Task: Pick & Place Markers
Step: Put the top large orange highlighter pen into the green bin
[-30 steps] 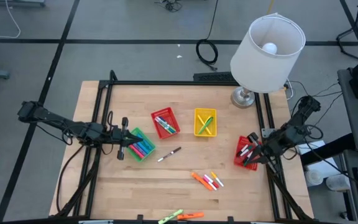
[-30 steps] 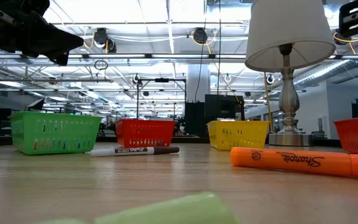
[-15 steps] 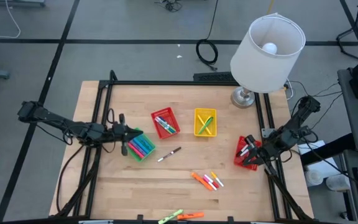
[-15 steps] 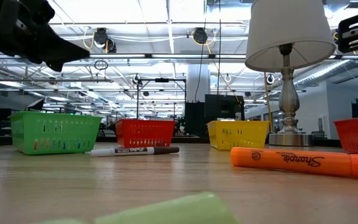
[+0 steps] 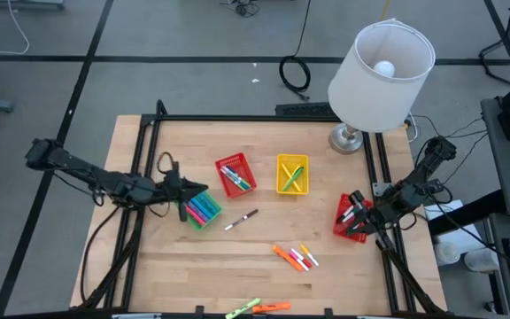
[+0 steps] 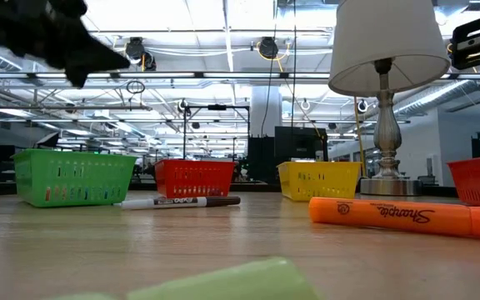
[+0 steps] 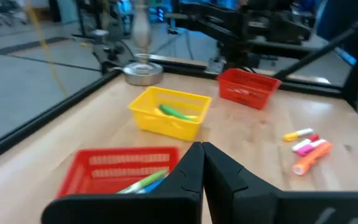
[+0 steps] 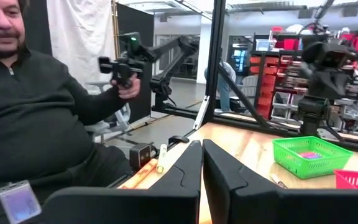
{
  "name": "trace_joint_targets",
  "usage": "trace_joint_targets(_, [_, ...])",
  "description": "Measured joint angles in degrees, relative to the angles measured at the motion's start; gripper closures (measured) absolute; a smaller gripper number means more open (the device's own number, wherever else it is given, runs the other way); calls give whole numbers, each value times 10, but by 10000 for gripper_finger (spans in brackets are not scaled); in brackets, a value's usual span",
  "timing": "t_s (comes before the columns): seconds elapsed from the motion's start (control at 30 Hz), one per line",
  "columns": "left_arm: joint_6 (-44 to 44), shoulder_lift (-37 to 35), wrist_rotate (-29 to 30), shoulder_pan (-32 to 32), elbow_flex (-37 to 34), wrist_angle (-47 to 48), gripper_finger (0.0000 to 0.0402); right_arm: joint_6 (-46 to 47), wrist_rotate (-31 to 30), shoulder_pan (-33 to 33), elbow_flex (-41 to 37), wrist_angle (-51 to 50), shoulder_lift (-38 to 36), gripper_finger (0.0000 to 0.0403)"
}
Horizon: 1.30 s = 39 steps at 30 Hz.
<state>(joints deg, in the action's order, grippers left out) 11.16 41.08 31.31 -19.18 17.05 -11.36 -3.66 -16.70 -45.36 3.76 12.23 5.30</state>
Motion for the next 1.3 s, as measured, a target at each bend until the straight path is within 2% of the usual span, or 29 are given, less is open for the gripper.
trace_joint_targets(0.13, [-10,137,-4,-28,88,12,396,-2,0,0,0,0,0,402])
trace_joint_targets(0.27, [-11,289,-23,-29,210,70,396,-3,0,0,-1,0,0,402])
trace_joint_targets(0.43, [-35,464,-106,-22,381,194,390,-1,0,0,-1,0,0,401])
trace_joint_targets(0.6, [-78,601,-218,-16,531,235,336,-1,1,0,-1,-1,0,402])
trace_joint_targets(0.7, [-122,661,-261,-16,602,250,285,-1,2,0,-1,-1,0,401])
trace_joint_targets(0.87, [-162,744,-260,-10,694,252,203,-2,2,0,-1,-4,0,402])
trace_joint_targets(0.93, [-168,777,-265,-4,723,281,180,-3,3,0,-2,-5,0,402])
trace_joint_targets(1.1, [-188,835,-305,13,766,343,147,-5,3,0,-2,-5,0,402])
trace_joint_targets(1.3, [-206,865,-332,27,791,362,139,-25,3,0,-2,-5,0,401])
